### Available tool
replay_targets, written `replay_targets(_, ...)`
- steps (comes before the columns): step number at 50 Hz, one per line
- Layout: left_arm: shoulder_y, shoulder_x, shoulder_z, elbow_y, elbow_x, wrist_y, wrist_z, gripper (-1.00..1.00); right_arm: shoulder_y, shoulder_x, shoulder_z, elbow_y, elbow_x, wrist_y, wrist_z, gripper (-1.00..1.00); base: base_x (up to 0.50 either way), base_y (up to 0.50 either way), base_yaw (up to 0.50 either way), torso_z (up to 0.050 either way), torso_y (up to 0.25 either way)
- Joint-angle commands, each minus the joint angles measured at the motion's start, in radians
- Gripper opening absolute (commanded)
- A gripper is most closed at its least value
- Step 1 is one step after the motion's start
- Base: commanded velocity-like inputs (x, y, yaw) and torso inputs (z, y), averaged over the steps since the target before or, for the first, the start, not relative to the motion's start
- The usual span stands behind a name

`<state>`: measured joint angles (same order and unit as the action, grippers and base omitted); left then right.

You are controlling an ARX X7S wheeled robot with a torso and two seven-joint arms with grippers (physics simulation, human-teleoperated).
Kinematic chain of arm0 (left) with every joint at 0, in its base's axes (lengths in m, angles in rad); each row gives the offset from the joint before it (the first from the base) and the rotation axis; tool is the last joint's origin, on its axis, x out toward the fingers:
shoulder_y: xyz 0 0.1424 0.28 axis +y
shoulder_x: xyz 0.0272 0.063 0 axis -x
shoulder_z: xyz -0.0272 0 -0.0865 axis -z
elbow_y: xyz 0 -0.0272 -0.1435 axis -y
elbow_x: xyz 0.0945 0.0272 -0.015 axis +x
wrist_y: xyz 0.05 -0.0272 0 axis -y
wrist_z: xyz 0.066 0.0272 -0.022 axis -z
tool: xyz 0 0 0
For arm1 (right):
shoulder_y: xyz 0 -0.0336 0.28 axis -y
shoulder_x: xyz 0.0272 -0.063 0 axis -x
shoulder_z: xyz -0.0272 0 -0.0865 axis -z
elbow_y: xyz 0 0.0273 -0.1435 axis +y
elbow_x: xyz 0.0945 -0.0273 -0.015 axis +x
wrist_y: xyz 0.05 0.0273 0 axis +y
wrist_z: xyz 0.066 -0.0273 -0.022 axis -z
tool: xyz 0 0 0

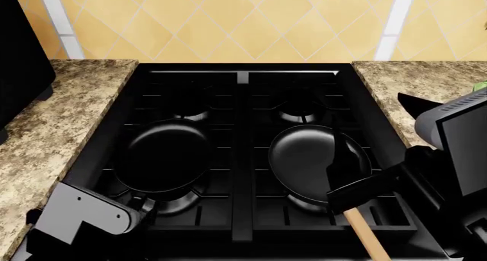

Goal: Place both pans onto different burners. Then place the brussel sprout and the dumpling on different pans.

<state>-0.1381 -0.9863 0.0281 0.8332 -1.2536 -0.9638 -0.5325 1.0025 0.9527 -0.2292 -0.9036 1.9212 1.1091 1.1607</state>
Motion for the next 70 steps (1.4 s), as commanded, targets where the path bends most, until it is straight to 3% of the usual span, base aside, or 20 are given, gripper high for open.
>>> replay_targets(1, 0.002, -0.015, -0.021, 0.020, -0.012, 0.014, 0.000, 1.00, -0.007, 0.001, 0.002, -0.002, -0.007, -0.003, -0.007, 1.00, 0.00, 0.00, 0.00, 0.000, 0.000)
replay_targets(27, -0.214, -0.079, -0.137, 0.052, -0.264, 0.094, -0.059, 1.00, 0.084, 0.013, -0.064, -0.015, 0.077, -0.008, 0.079, 1.00, 0.00, 0.00, 0.00, 0.000, 0.000)
replay_targets(42, -0.318, -0.036, -0.118, 0.018, -0.293, 0.129, -0.039, 1.00, 0.253, -0.024, -0.177, 0.002, 0.181, -0.019, 0.217, 1.00, 0.00, 0.00, 0.00, 0.000, 0.000)
replay_targets(51, -0.463, -0.008, -0.011, -0.007, -0.331, 0.078, -0.022, 1.00, 0.419, -0.048, -0.331, 0.072, 0.340, -0.046, 0.355, 1.00, 0.00, 0.00, 0.00, 0.000, 0.000)
replay_targets(57, -0.563, 0.013, 0.037, -0.010, -0.322, 0.048, 0.004, 1.00, 0.433, -0.047, -0.340, 0.073, 0.373, -0.108, 0.363, 1.00, 0.00, 0.00, 0.00, 0.000, 0.000)
replay_targets(70, -0.559, 0.020, 0.043, -0.005, -0.292, 0.049, 0.035, 1.00, 0.417, -0.031, -0.308, 0.052, 0.347, -0.188, 0.333, 1.00, 0.00, -0.36, 0.00, 0.000, 0.000)
